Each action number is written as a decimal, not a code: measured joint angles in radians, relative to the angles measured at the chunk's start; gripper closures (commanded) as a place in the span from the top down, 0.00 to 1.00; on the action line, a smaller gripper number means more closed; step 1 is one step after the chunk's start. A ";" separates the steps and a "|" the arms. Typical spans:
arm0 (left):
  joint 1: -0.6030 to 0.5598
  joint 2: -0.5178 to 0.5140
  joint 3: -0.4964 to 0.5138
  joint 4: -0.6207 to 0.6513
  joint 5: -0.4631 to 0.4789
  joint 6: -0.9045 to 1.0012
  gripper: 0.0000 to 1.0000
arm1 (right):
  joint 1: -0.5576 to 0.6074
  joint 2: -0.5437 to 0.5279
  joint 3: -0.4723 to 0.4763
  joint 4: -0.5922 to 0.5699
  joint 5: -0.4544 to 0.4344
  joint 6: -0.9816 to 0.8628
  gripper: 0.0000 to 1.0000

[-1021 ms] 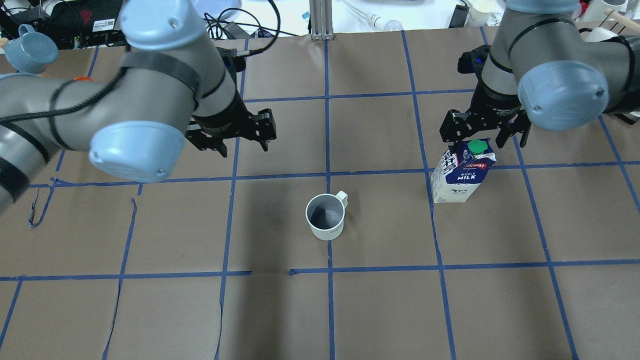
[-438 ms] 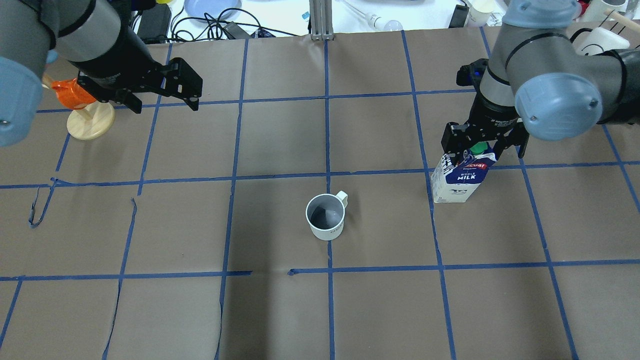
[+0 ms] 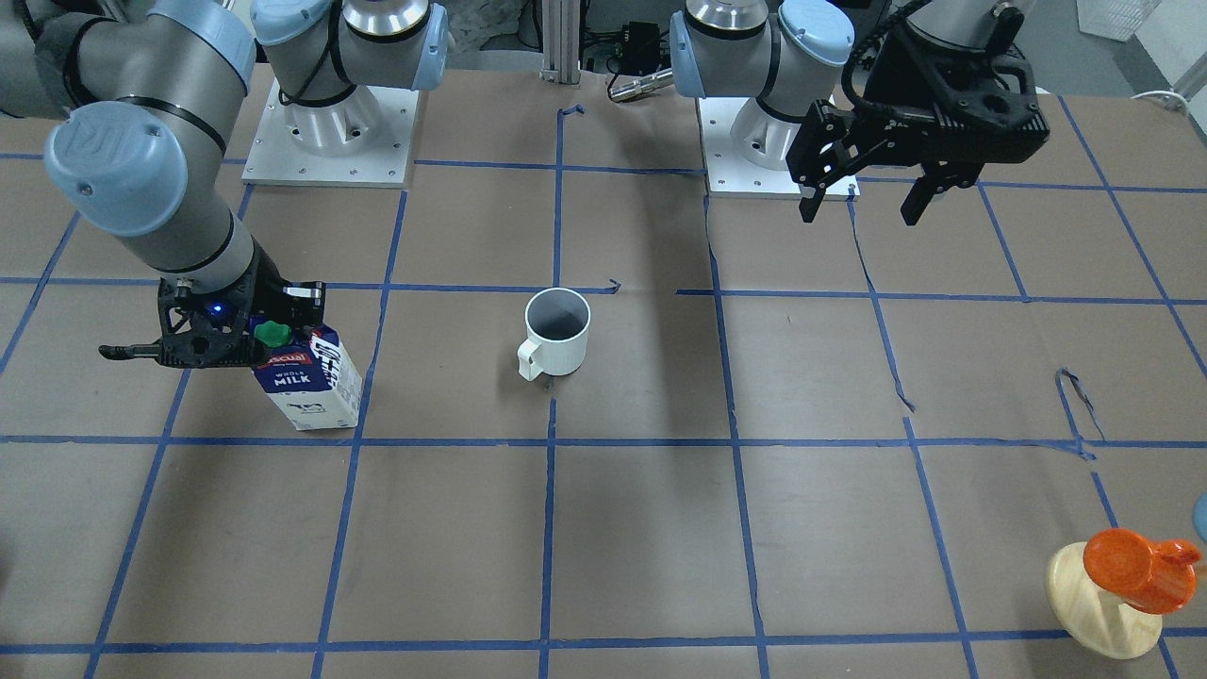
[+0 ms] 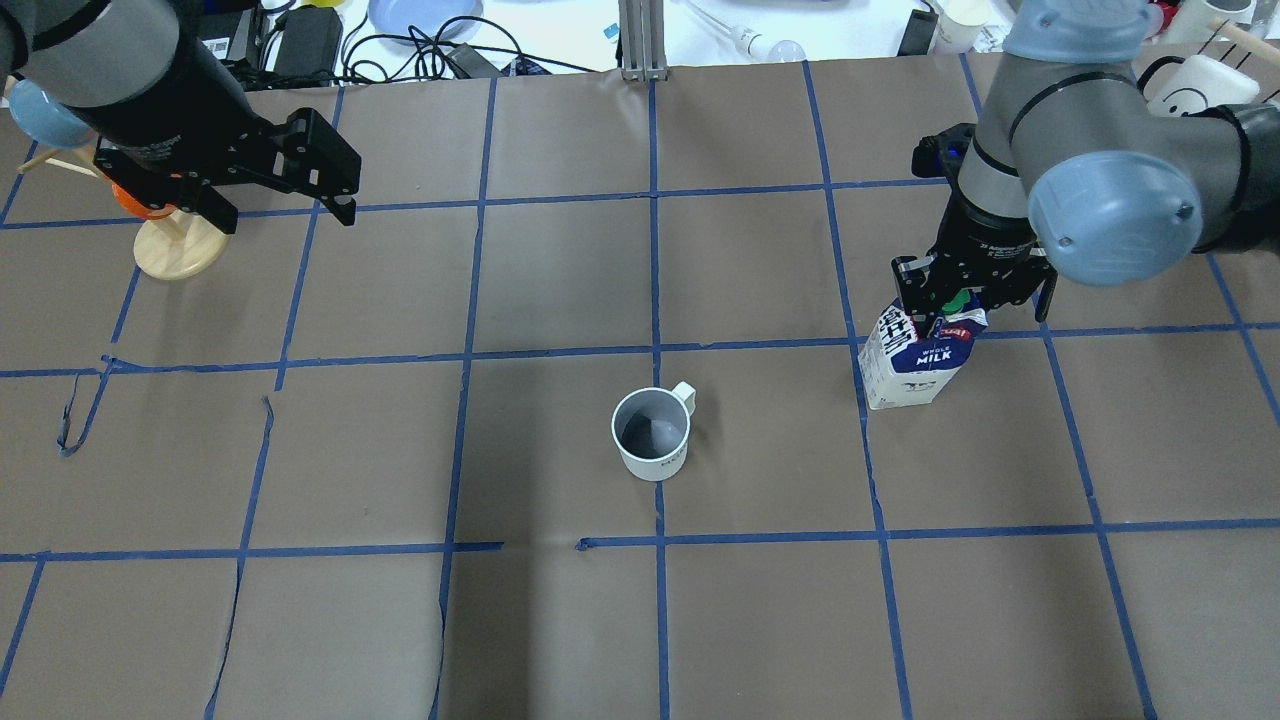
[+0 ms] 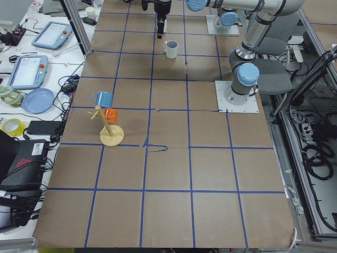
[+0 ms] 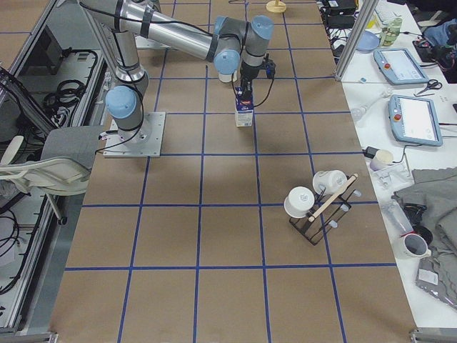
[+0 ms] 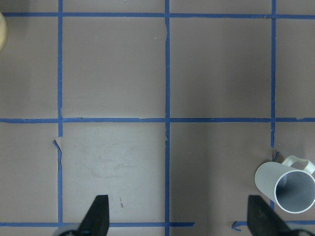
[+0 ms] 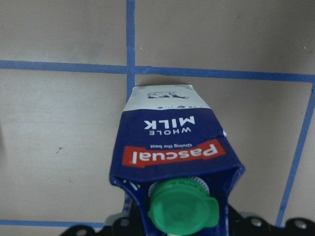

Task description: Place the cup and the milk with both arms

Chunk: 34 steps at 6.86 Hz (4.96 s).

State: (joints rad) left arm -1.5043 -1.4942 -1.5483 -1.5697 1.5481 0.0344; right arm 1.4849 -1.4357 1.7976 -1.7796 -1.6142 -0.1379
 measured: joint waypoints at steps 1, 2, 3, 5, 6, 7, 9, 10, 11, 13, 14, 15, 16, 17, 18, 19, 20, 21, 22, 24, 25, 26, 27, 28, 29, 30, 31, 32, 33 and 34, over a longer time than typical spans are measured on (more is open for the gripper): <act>0.017 -0.006 0.022 -0.020 -0.001 0.016 1.00 | 0.000 0.000 -0.004 0.000 0.001 0.002 0.12; 0.025 -0.009 0.038 -0.032 0.000 0.045 1.00 | 0.001 -0.002 -0.014 -0.001 0.004 0.005 0.11; 0.029 -0.012 0.048 -0.036 0.000 0.064 1.00 | 0.005 -0.003 -0.035 0.002 0.020 0.013 0.11; 0.029 -0.015 0.055 -0.034 0.000 0.070 1.00 | 0.039 -0.005 -0.067 0.011 0.077 0.045 0.11; 0.029 -0.017 0.055 -0.033 -0.002 0.070 1.00 | 0.090 -0.008 -0.068 0.012 0.089 0.090 0.12; 0.029 -0.018 0.054 -0.033 -0.005 0.070 1.00 | 0.154 -0.010 -0.063 0.014 0.095 0.163 0.12; 0.025 -0.019 0.050 -0.032 -0.010 0.066 1.00 | 0.275 -0.013 -0.050 0.024 0.096 0.335 0.13; 0.025 -0.020 0.052 -0.032 -0.011 0.066 1.00 | 0.320 -0.015 -0.042 0.034 0.097 0.395 0.13; 0.025 -0.020 0.052 -0.032 -0.011 0.065 1.00 | 0.348 -0.017 -0.031 0.037 0.097 0.423 0.13; 0.028 -0.020 0.054 -0.030 -0.011 0.066 1.00 | 0.367 -0.018 -0.014 0.030 0.098 0.440 0.16; 0.028 -0.020 0.054 -0.027 -0.011 0.067 1.00 | 0.369 -0.018 -0.011 0.029 0.099 0.441 0.61; 0.028 -0.021 0.054 -0.026 -0.012 0.067 1.00 | 0.370 -0.016 -0.010 0.029 0.099 0.440 1.00; 0.028 -0.021 0.054 -0.026 -0.012 0.067 1.00 | 0.371 -0.014 -0.009 0.029 0.096 0.437 1.00; 0.027 -0.022 0.054 -0.026 -0.012 0.067 1.00 | 0.371 -0.012 -0.009 0.029 0.090 0.434 1.00; 0.027 -0.022 0.053 -0.026 -0.013 0.067 1.00 | 0.371 -0.014 -0.012 0.030 0.084 0.433 1.00; 0.027 -0.022 0.051 -0.026 -0.011 0.067 1.00 | 0.368 -0.019 -0.026 0.030 0.080 0.429 1.00; 0.027 -0.022 0.049 -0.026 -0.007 0.068 1.00 | 0.362 -0.028 -0.061 0.032 0.071 0.421 1.00; 0.026 -0.021 0.046 -0.027 -0.004 0.068 1.00 | 0.347 -0.034 -0.128 0.049 0.054 0.413 1.00; 0.026 -0.020 0.046 -0.027 -0.004 0.068 1.00 | 0.310 -0.034 -0.204 0.092 0.048 0.410 1.00; 0.024 -0.019 0.045 -0.026 -0.004 0.068 1.00 | 0.177 -0.036 -0.342 0.263 0.050 0.410 1.00; 0.023 -0.019 0.046 -0.029 -0.003 0.068 1.00 | 0.133 -0.039 -0.372 0.309 0.048 0.410 1.00; 0.022 -0.020 0.050 -0.032 -0.001 0.067 1.00 | 0.115 -0.039 -0.386 0.320 0.051 0.409 1.00; 0.020 -0.021 0.051 -0.032 0.000 0.067 1.00 | 0.108 -0.039 -0.396 0.316 0.052 0.409 1.00; 0.020 -0.021 0.051 -0.030 0.000 0.067 1.00 | 0.108 -0.039 -0.406 0.305 0.046 0.397 1.00; 0.019 -0.022 0.050 -0.029 -0.003 0.067 1.00 | 0.111 -0.040 -0.421 0.300 0.037 0.340 1.00; 0.019 -0.022 0.046 -0.027 -0.005 0.067 1.00 | 0.120 -0.041 -0.436 0.303 0.037 0.265 1.00; 0.019 -0.022 0.041 -0.026 -0.004 0.068 1.00 | 0.143 -0.041 -0.444 0.308 0.036 0.210 1.00; 0.019 -0.021 0.040 -0.026 -0.003 0.068 1.00 | 0.169 -0.039 -0.445 0.310 0.031 0.178 1.00; 0.019 -0.021 0.039 -0.026 -0.004 0.068 1.00 | 0.182 -0.037 -0.443 0.309 0.029 0.166 1.00; 0.019 -0.022 0.039 -0.026 -0.005 0.068 1.00 | 0.187 -0.035 -0.440 0.307 0.028 0.162 1.00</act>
State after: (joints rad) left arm -1.4851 -1.5159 -1.5090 -1.5954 1.5434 0.1028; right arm 1.6721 -1.4706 1.3573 -1.4726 -1.5865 0.0241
